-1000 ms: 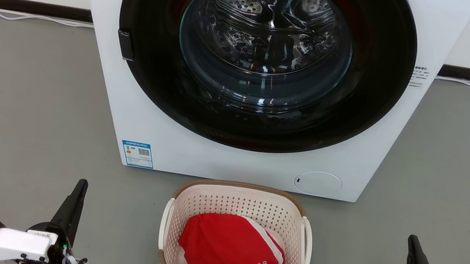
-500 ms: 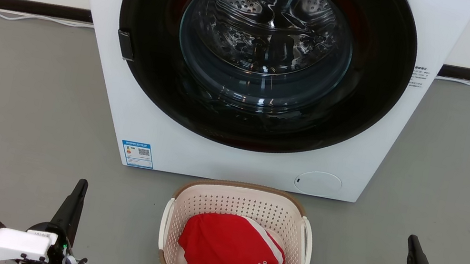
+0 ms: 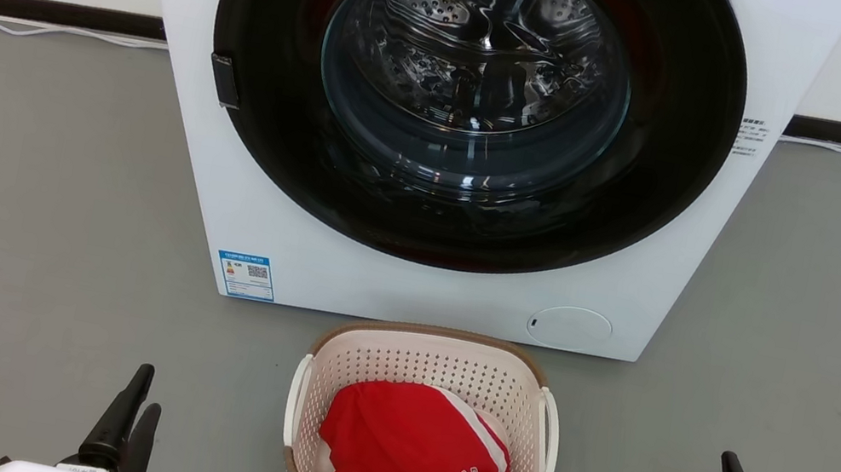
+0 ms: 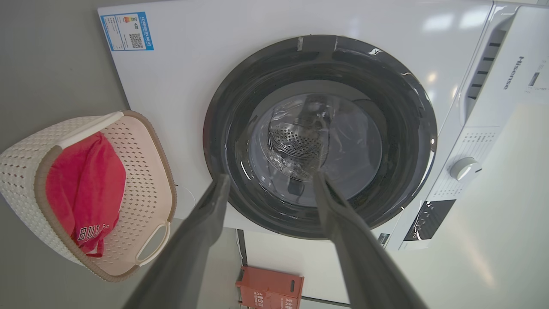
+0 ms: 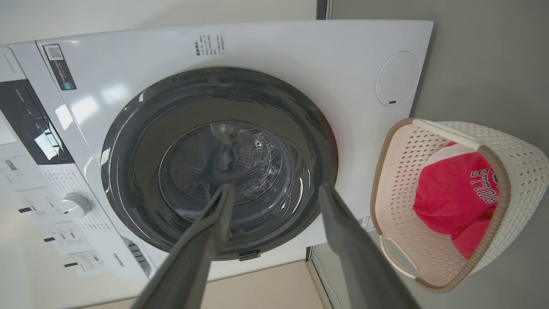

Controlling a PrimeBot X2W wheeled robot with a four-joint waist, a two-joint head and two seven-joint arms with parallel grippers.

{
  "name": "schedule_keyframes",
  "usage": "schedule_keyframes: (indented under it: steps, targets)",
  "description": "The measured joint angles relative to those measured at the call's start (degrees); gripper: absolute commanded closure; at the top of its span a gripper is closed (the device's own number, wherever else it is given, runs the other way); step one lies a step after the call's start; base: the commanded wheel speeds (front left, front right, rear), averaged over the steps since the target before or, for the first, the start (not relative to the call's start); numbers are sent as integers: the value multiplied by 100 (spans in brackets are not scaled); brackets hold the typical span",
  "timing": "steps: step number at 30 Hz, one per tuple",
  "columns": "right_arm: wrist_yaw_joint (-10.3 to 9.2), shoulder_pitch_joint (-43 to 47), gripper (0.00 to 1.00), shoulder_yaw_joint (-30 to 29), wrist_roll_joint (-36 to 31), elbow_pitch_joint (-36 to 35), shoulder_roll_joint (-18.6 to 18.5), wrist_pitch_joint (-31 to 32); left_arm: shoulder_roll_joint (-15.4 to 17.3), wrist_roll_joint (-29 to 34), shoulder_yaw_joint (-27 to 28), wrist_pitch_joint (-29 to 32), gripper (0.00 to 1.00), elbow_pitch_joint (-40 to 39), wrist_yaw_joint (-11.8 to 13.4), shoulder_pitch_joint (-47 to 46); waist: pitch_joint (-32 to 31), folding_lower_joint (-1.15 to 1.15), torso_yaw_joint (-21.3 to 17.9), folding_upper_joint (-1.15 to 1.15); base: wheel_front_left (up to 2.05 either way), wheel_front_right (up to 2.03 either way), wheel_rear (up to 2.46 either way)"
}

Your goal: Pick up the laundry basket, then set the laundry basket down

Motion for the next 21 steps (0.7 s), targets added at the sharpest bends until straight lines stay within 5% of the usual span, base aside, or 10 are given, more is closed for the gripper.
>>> schedule_keyframes:
  steps: [21]
  targets:
    - [0, -8, 0, 271, -680, -36, -40, -369, 5, 382, -93, -347, 0, -34, 0, -8, 12, -2, -5, 0, 0, 0, 0]
